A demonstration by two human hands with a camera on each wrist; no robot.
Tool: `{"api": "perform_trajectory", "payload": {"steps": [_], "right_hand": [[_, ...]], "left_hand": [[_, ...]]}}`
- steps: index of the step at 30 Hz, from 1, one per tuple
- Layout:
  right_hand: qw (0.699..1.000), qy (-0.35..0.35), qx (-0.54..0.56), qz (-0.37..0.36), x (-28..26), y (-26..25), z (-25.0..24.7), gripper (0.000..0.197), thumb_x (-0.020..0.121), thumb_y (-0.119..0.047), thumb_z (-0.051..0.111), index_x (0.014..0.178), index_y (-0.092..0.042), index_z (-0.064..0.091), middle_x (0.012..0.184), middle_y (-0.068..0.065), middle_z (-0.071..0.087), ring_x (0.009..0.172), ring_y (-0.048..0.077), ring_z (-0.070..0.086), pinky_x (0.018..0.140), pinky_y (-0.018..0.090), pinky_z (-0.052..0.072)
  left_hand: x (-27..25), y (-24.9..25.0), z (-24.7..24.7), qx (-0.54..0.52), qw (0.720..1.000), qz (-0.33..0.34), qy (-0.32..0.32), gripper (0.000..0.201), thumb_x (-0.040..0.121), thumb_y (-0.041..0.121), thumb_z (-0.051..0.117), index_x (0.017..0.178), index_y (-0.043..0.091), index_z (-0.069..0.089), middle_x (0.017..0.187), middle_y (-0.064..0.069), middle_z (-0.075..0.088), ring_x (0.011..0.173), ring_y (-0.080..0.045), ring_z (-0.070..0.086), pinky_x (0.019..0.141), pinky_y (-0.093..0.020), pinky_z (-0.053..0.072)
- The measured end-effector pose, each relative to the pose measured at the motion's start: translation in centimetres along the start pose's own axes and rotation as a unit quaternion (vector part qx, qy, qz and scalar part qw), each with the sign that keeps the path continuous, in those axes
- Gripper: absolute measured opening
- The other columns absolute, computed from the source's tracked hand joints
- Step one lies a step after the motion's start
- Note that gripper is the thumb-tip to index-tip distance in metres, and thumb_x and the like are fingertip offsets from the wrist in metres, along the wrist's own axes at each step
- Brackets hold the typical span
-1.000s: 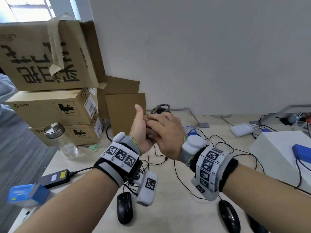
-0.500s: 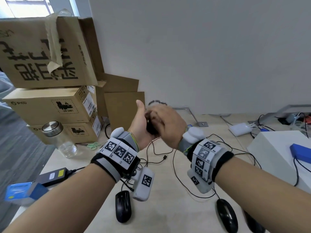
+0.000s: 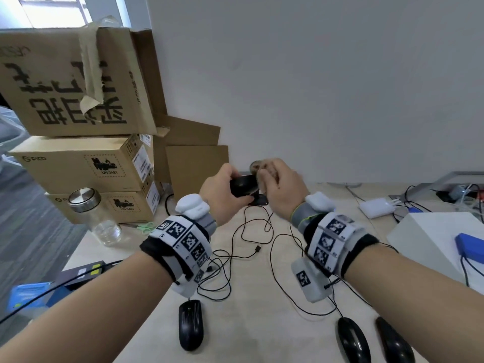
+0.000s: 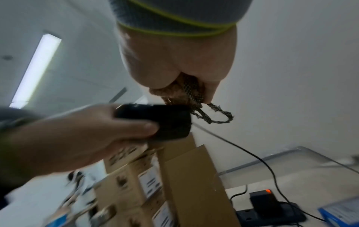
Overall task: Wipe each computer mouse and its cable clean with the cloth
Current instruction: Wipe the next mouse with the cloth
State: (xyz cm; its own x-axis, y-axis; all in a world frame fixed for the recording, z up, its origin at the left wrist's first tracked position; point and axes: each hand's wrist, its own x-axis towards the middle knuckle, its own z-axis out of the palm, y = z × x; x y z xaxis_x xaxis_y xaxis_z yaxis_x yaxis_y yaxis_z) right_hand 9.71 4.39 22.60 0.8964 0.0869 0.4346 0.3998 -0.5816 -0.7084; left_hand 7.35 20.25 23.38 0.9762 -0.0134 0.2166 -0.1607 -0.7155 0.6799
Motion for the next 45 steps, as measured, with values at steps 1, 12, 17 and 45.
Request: {"api": "perform_trajectory", "payload": {"steps": [1, 12, 17, 45], "right_hand": [[0.999, -0.017, -0.013, -0.044, -0.9, -0.8, 0.8, 0.025, 0.091, -0.029, 0.045, 0.104, -0.016, 0.062, 0.095, -0.001, 0.065, 0.09, 0.02, 0.057, 0.081, 0.03, 0.043], [0.993, 0.017, -0.008, 0.119, 0.4, 2.1, -0.7, 0.01, 0.096, -0.021, 0.051, 0.087, -0.022, 0.055, 0.078, -0.003, 0.062, 0.077, 0.018, 0.056, 0.078, 0.031, 0.047], [0.953, 0.124, 0.191, 0.198, 0.4, 0.8, -1.5, 0.027, 0.098, -0.01, 0.045, 0.071, -0.011, 0.049, 0.057, -0.002, 0.051, 0.044, -0.002, 0.046, 0.055, 0.012, 0.042], [0.781, 0.11, 0.418, 0.451, 0.2, 1.9, 0.2, 0.027, 0.09, -0.005, 0.054, 0.069, -0.022, 0.054, 0.042, -0.01, 0.047, 0.034, 0.003, 0.04, 0.055, 0.02, 0.043]], "left_hand": [[0.0, 0.2, 0.2, -0.004, 1.0, 0.001, 0.011, 0.044, 0.077, 0.028, 0.077, 0.108, 0.02, 0.047, 0.088, 0.003, 0.065, 0.078, -0.019, 0.064, 0.067, -0.034, 0.053], [0.5, -0.6, -0.1, -0.068, 0.998, -0.009, 0.014, 0.075, 0.076, 0.034, 0.08, 0.134, 0.03, 0.033, 0.101, 0.008, 0.063, 0.091, -0.015, 0.062, 0.084, -0.029, 0.049], [0.6, -0.6, 0.4, -0.312, 0.943, -0.114, 0.038, 0.033, 0.084, 0.021, 0.074, 0.113, 0.022, 0.057, 0.109, -0.001, 0.061, 0.087, -0.016, 0.069, 0.069, -0.039, 0.062], [-0.8, -0.3, 1.7, -0.306, 0.934, -0.097, -0.156, 0.024, 0.09, 0.013, 0.067, 0.11, 0.018, 0.055, 0.11, -0.017, 0.065, 0.074, -0.035, 0.073, 0.06, -0.038, 0.06]]}}
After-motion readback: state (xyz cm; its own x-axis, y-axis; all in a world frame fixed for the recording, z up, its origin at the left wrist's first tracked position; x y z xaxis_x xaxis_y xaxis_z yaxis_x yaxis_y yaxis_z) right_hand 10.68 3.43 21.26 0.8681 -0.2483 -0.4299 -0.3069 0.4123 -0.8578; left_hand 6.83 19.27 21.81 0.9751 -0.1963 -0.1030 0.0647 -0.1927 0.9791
